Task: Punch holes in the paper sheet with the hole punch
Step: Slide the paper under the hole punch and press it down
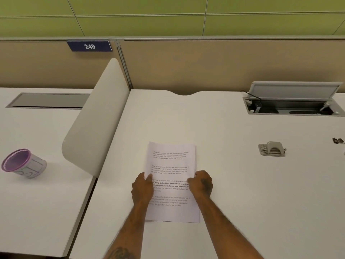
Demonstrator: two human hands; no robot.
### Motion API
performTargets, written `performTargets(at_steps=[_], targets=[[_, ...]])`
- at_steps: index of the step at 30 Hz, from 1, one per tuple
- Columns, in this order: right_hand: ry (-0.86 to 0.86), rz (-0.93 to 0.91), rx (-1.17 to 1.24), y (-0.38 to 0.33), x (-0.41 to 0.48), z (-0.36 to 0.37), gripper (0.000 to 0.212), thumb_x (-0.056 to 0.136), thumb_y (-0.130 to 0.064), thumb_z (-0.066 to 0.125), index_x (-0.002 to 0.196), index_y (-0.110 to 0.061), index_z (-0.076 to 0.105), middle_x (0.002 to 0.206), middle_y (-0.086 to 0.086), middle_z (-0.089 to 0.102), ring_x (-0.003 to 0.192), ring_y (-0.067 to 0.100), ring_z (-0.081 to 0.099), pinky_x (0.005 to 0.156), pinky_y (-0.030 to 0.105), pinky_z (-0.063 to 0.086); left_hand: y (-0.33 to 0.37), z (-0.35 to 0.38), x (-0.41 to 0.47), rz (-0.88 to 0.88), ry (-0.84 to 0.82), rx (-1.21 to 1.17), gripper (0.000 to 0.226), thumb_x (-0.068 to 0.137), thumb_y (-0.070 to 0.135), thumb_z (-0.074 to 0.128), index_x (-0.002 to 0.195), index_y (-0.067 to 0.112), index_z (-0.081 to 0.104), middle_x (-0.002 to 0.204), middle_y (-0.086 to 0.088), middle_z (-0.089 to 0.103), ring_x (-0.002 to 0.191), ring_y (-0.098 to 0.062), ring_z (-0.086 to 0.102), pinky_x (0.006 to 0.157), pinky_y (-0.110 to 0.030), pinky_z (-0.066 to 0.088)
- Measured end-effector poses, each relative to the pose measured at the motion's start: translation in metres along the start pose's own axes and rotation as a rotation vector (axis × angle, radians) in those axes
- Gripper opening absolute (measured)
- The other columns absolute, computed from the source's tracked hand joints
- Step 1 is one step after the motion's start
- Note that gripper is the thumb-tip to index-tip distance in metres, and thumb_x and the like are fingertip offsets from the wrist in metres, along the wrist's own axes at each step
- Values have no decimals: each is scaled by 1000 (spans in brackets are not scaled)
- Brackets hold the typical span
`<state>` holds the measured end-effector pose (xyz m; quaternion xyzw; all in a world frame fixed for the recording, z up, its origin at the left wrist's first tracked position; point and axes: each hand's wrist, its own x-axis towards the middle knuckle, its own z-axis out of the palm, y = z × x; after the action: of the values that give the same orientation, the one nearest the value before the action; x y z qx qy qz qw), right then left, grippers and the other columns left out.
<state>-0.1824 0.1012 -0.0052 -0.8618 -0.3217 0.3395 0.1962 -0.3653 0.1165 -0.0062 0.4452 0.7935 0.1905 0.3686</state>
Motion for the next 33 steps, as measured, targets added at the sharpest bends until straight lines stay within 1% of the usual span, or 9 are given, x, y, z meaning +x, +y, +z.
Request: performTargets(at_steps=[7,10,13,17,19,23,27,30,33], targets=[[-55,72,313,7,6,-3,55,76,-14,80,124,-8,54,120,11,58,96,27,65,86,38,57,-12,-8,1,71,-25,-106,35,99,25,52,130,9,58,128,-15,64,115,-34,59,103,-46,45],[-168,138,574,13,8,-9,38,81,-15,75,115,-7,62,108,8,70,89,24,70,80,39,60,-12,-12,0,98,-74,-162,29,100,21,50,123,7,61,120,-13,68,109,-32,62,99,-48,49],[-325,124,684,18,9,-20,16,86,-19,71,97,-7,69,95,11,76,72,19,73,54,27,57,-12,-16,-3,131,-126,-198,23,99,18,51,115,7,64,112,-11,70,104,-31,65,96,-48,50],[-498,99,755,28,11,-32,17,90,-22,67,105,-12,70,97,8,78,89,28,74,79,45,60,-6,-25,-4,160,-216,-240,19,98,16,53,109,10,67,106,-7,73,100,-28,68,94,-48,51],[-538,103,793,35,10,-37,17,92,-18,64,109,-16,68,99,7,77,90,28,74,71,42,61,0,-28,-4,182,-272,-248,19,98,16,54,110,10,68,106,-7,74,99,-27,69,96,-49,51],[-500,109,859,49,5,-47,20,94,-11,61,113,-14,67,102,9,77,86,28,75,61,36,59,10,-33,-2,171,-415,-284,25,97,22,58,116,8,65,108,-11,74,100,-31,70,99,-53,50],[-425,92,952,64,2,-61,23,94,-8,60,116,-10,66,108,13,75,92,32,73,67,40,60,8,-31,-10,138,-542,-364,31,91,44,63,104,18,73,104,-4,77,98,-27,73,95,-51,54],[-354,92,995,77,4,-74,25,94,-7,60,118,-7,65,112,15,73,99,35,70,78,45,59,4,-23,-26,81,-509,-449,49,77,68,63,97,26,76,99,5,78,96,-21,72,84,-41,56],[-288,103,1050,88,4,-87,23,94,-7,60,117,-6,64,108,12,74,96,31,70,71,38,60,2,-10,-45,-73,-392,-663,55,70,70,65,101,25,72,103,4,75,100,-19,67,72,-35,54]])
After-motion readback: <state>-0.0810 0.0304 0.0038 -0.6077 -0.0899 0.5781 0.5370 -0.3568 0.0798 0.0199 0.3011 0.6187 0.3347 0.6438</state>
